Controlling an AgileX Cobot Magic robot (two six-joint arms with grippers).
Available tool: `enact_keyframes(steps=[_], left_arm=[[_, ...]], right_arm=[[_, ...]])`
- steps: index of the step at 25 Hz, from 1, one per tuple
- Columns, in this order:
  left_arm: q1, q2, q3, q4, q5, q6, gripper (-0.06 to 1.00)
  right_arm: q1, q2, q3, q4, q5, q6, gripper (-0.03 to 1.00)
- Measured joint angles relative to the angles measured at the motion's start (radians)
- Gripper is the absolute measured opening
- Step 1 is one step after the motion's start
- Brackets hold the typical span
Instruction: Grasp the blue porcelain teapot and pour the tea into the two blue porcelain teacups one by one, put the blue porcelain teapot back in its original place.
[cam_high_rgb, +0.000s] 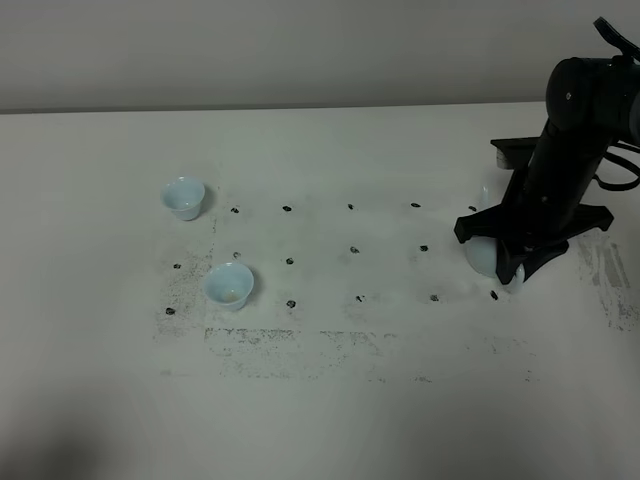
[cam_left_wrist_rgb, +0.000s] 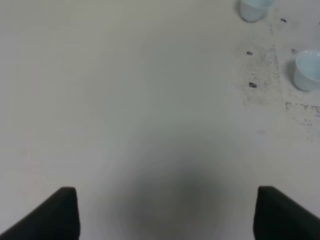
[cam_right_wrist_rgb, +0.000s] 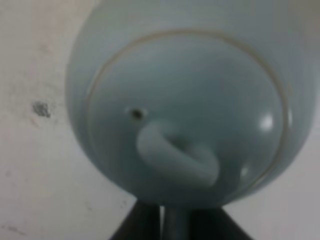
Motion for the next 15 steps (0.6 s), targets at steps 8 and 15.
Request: enact_keyframes(steps=[8,15], left_arm=[[0.0,0.0,0.0,0.0,0.0,0.0,0.68],[0.0,0.0,0.0,0.0,0.0,0.0,0.68]], right_arm=[[-0.001,0.0,0.0,-0.006,-0.004,-0.026,0.06],[-0.001,0.0,0.0,-0.006,-0.014,-0.035,0.06]])
